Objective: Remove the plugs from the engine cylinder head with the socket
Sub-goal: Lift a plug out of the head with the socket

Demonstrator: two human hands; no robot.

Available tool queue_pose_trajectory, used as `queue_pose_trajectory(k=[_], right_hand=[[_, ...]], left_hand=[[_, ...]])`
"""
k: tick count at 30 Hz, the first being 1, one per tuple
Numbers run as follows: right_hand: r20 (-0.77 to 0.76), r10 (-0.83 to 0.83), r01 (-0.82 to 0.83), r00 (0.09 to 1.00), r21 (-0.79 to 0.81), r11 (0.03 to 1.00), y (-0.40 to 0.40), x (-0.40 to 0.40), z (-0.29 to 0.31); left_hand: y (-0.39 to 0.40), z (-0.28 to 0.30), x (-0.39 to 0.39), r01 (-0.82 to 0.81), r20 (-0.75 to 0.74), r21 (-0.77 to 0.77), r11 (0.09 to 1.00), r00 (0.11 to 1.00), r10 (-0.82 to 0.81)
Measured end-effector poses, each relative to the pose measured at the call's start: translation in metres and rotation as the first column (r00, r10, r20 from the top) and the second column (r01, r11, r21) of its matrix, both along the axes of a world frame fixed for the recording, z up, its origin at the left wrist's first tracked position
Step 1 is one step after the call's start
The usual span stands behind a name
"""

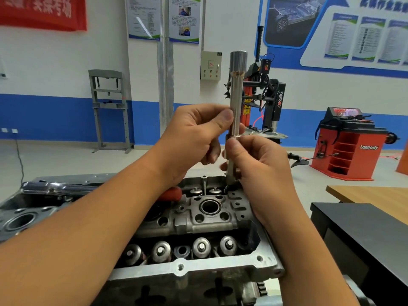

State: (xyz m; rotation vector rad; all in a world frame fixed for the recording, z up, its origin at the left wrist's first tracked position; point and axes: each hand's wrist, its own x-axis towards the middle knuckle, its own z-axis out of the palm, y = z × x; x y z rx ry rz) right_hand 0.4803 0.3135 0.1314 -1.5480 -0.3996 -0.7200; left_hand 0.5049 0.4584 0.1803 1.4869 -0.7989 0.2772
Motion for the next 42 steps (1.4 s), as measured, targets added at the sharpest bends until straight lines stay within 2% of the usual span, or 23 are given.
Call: queue_pose_trajectory(k=[4,9,15,17,22,24,28,32,36,38,40,42], right_hand=[[-0.019,0.075,-0.074,0.997,0.049,0.996,0.0019,-0.0010,0.0031],[0.009,-0.010,0.009,1.000,0.054,0.998,0.0003,-0.0018,0.0009],[0.001,0.173,-0.173,0.985,-0.014,0.985,0.0037,-0.0027,0.0034],[-0.023,0.151,-0.152,0.988,-0.035,0.988,0.0057,-0.0009,0.0037],[-0.032,-0.047,0.046,0.998,-0.012,0.999,0.0004,0.0030,-0.0002],[-0.021,-0.039,0.039,0.999,-0.019,0.999,-0.0005,0.0029,-0.0013],[-0.014,0.026,-0.027,1.000,-0.097,0.995,0.0014,0.0037,-0.0008],[-0.061,0.096,-0.100,0.994,-0.068,0.993,0.0020,0.0018,-0.0001],[0.008,-0.027,0.027,1.000,-0.009,1.000,0.0000,0.0026,-0.0018],[0.010,-0.017,0.016,1.000,0.062,0.998,-0.0015,0.0031,-0.0020],[-0.001,0.029,-0.029,1.000,0.050,0.998,-0.0020,0.0028,-0.0016],[-0.003,0.065,-0.065,0.998,0.030,0.997,-0.0002,0.0021,0.0000]], left_hand=[[0.0003,-0.0005,0.0013,-0.009,0.014,0.003,1.000,1.000,0.009],[-0.0002,-0.0008,0.0003,-0.021,-0.015,-0.060,0.998,1.000,0.020],[-0.0032,-0.0013,-0.0031,0.056,0.027,0.058,0.997,0.998,-0.058],[-0.0025,-0.0011,-0.0021,0.035,0.041,0.047,0.998,0.998,-0.037],[0.0004,-0.0004,-0.0002,-0.098,0.055,-0.010,0.995,0.994,0.098],[0.0009,-0.0002,0.0008,-0.107,0.050,-0.029,0.994,0.993,0.109],[0.0000,-0.0008,0.0020,-0.023,0.004,0.022,1.000,1.000,0.023],[0.0012,0.0000,-0.0006,-0.068,0.055,0.024,0.997,0.996,0.067],[0.0000,-0.0010,0.0003,-0.142,0.068,-0.029,0.989,0.987,0.144],[-0.0005,-0.0004,0.0002,-0.099,0.023,-0.026,0.995,0.995,0.099],[-0.0009,0.0001,0.0000,-0.006,-0.008,0.003,1.000,1.000,0.006],[-0.0009,0.0001,0.0004,0.014,-0.005,0.026,1.000,1.000,-0.014]])
